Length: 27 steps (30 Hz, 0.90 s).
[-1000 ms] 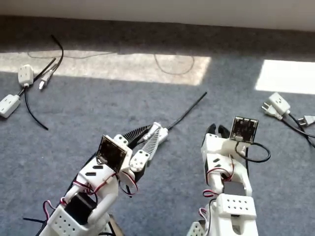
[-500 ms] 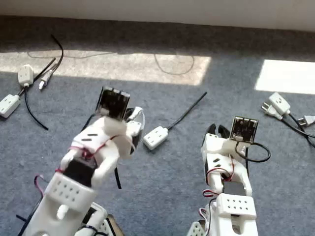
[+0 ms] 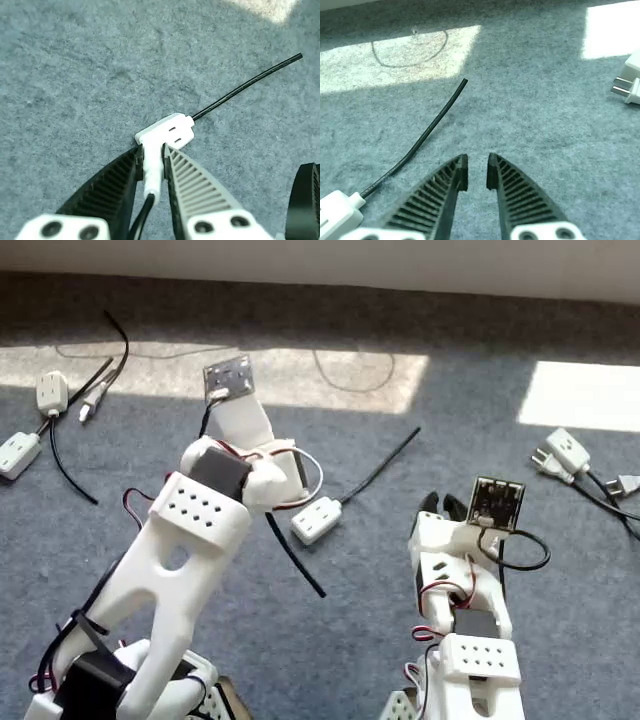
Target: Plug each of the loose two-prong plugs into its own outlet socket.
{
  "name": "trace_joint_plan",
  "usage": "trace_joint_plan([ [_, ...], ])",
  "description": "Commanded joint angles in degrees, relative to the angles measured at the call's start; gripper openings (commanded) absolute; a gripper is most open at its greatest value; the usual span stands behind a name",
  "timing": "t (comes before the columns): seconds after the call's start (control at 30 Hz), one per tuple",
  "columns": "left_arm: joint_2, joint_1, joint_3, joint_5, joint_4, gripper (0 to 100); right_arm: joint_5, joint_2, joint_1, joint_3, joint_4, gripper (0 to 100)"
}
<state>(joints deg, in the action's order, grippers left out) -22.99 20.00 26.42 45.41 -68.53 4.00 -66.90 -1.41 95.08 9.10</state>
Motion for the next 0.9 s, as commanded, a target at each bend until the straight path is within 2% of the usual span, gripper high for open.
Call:
trace_joint_plan([
  [0.0,0.04,1.89,-2.51,3.25,-1.32,1,0.44,-0.75,-0.31,0.40,-1.45,8.4],
  [0.17,0.13,4.53,-0.04,3.34,-1.05,1,0.44,-0.75,-0.31,0.40,-1.45,8.4],
  [0.23,0.13,4.88,2.15,4.57,2.46,1,0.44,-0.75,-0.31,0.40,-1.45,8.4],
  [0.37,0.13,4.44,7.87,14.15,9.93,1,0.44,-0.75,-0.31,0.40,-1.45,8.4],
  [0.5,0.13,4.70,11.30,19.25,14.24,1,0.44,-0.75,-0.31,0.40,-1.45,8.4],
  [0.63,0.13,4.70,12.44,21.54,15.03,1,0.44,-0.75,-0.22,0.40,-1.45,8.4],
  [0.87,0.13,4.79,13.23,21.54,14.77,1,0.35,-0.75,0.40,0.40,-1.45,8.4],
])
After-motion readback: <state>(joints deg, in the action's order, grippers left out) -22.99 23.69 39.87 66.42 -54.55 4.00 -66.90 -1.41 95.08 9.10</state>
